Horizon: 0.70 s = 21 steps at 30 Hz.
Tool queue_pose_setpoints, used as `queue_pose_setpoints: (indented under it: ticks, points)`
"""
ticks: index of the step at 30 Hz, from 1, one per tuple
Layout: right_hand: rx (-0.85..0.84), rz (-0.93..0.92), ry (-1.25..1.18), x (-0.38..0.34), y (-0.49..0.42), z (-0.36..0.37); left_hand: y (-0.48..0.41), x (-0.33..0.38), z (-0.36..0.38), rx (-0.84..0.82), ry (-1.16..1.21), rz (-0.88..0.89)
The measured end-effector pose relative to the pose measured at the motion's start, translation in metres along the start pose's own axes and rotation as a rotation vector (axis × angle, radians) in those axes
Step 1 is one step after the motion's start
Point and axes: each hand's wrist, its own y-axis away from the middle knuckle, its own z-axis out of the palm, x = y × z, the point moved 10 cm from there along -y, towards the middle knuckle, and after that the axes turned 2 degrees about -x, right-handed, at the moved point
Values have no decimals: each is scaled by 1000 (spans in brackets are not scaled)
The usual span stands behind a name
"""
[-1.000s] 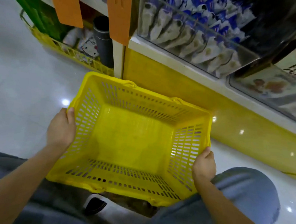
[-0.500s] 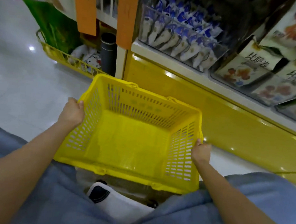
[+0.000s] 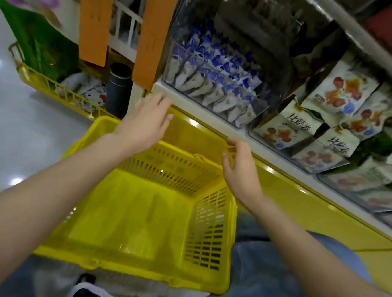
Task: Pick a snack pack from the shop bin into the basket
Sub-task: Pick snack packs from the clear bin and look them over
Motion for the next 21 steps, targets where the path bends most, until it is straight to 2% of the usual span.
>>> queue_pose_setpoints:
  ticks: [5,9,12,14,17,21]
  points:
    - [149,-139,-38,-42,-73,-43,-55,17,-36,120,-40,165]
    - [184,-159,-45,-73,-131,-51,-71,13,-48,172,-138,267]
    - [186,-198,-46,-99,-169,-47,-71,2,-48,206,-115,268]
    - [73,-110,-55,-101,-197,-28,-70,-2,-45,212,-91,275]
    - [-175,116,-138,-88,-228,9,-69,-5,-42,219,-55,288]
    - [-277,102,-141,-95,-244,28,-68,-6,-43,246,-37,292]
